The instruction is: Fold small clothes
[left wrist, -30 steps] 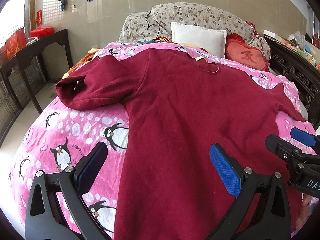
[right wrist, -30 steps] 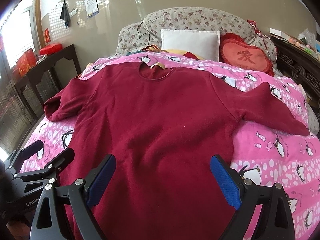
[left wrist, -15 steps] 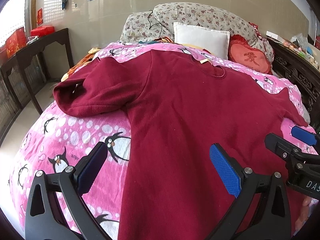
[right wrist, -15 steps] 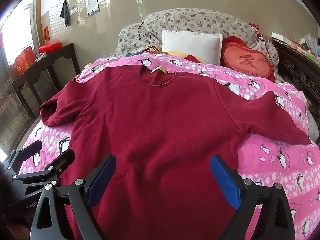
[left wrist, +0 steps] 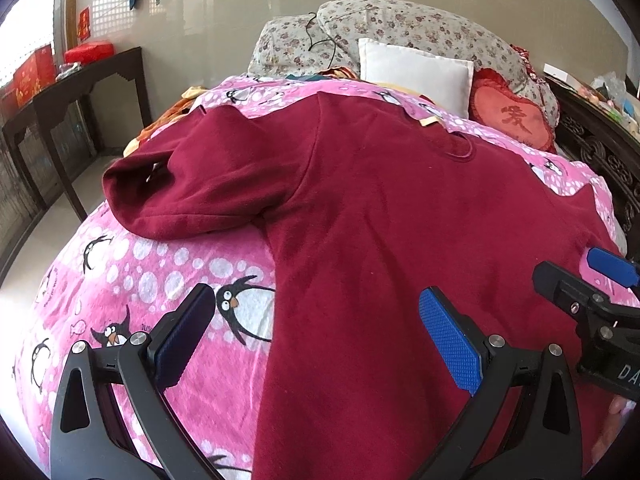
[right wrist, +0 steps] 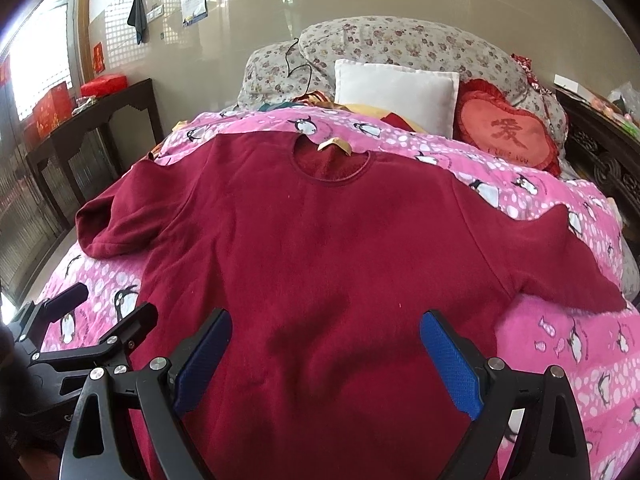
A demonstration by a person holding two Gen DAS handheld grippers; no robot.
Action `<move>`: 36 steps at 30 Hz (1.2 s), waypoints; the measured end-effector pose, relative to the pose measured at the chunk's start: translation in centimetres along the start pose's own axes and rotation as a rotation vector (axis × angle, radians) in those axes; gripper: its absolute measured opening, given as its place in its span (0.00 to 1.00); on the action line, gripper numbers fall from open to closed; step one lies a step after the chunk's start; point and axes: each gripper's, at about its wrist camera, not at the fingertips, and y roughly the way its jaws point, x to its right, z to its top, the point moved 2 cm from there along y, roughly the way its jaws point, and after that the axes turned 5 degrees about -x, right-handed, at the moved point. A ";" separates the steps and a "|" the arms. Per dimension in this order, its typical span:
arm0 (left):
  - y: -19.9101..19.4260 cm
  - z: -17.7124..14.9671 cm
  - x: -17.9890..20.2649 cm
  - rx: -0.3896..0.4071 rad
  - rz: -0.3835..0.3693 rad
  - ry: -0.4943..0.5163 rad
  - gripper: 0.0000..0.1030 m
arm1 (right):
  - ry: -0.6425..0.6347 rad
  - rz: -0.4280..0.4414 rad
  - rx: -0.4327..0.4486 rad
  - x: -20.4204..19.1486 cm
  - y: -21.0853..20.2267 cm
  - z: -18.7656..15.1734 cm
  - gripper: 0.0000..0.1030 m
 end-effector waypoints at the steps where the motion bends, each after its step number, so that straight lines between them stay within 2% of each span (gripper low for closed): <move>1: 0.1 0.1 -0.2 -0.002 -0.001 -0.004 0.99 | -0.002 -0.001 0.001 0.0 0.1 0.2 0.92; 10: 1.5 1.2 -1.8 -0.009 0.012 -0.031 0.99 | -0.030 0.010 -0.022 -1.5 2.4 2.8 0.92; 29: 2.7 2.9 -3.9 -0.013 0.052 -0.046 0.99 | -0.038 0.008 -0.054 -2.2 5.3 3.4 0.91; 34: 3.0 4.3 -7.0 -0.028 0.077 -0.061 0.99 | -0.025 0.029 -0.066 -1.9 6.0 3.3 0.91; 36: 3.0 5.2 -9.0 -0.019 0.111 -0.076 0.99 | -0.023 0.045 -0.069 -1.9 6.1 3.1 0.91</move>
